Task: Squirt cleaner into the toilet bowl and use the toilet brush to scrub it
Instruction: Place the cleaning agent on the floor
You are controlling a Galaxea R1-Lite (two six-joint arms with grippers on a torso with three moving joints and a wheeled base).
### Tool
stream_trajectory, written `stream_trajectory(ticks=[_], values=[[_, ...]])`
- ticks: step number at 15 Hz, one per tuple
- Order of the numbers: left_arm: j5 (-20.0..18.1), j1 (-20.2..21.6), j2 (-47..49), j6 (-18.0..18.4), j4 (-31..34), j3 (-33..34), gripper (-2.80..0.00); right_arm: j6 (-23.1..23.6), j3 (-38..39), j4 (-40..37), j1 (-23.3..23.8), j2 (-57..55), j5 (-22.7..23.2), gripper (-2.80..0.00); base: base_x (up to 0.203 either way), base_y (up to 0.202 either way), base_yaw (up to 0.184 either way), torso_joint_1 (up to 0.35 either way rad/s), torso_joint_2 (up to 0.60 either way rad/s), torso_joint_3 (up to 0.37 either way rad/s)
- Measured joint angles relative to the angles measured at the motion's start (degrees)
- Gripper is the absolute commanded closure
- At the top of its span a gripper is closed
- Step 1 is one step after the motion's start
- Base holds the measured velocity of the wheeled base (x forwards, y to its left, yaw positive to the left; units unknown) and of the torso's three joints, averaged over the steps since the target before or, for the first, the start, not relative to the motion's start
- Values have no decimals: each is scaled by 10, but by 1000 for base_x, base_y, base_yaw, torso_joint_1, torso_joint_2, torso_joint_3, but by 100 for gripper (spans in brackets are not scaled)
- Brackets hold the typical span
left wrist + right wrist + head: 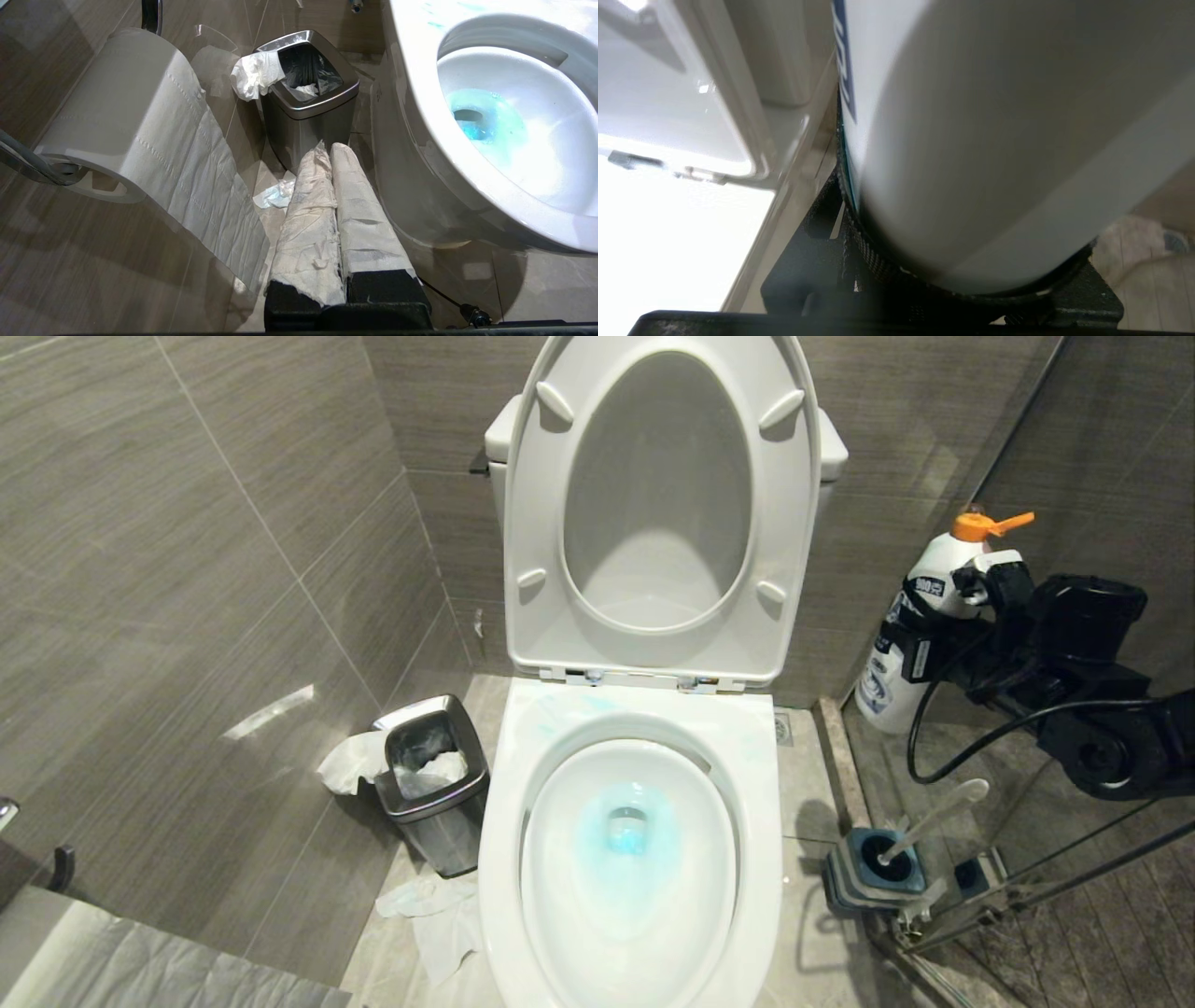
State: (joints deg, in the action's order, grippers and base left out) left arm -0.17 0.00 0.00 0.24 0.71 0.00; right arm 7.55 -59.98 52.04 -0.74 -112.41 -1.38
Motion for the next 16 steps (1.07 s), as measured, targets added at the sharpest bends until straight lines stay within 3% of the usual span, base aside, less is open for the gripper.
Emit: stream_trajectory(ticks=[4,16], values=[[0,0,0,3,0,0,0,10,2,76,-2,-47,-2,0,0,0,0,0,0,0],[0,0,0,4,0,0,0,10,-91,79,-15,-156,-5,0,0,0,0,0,0,-7]])
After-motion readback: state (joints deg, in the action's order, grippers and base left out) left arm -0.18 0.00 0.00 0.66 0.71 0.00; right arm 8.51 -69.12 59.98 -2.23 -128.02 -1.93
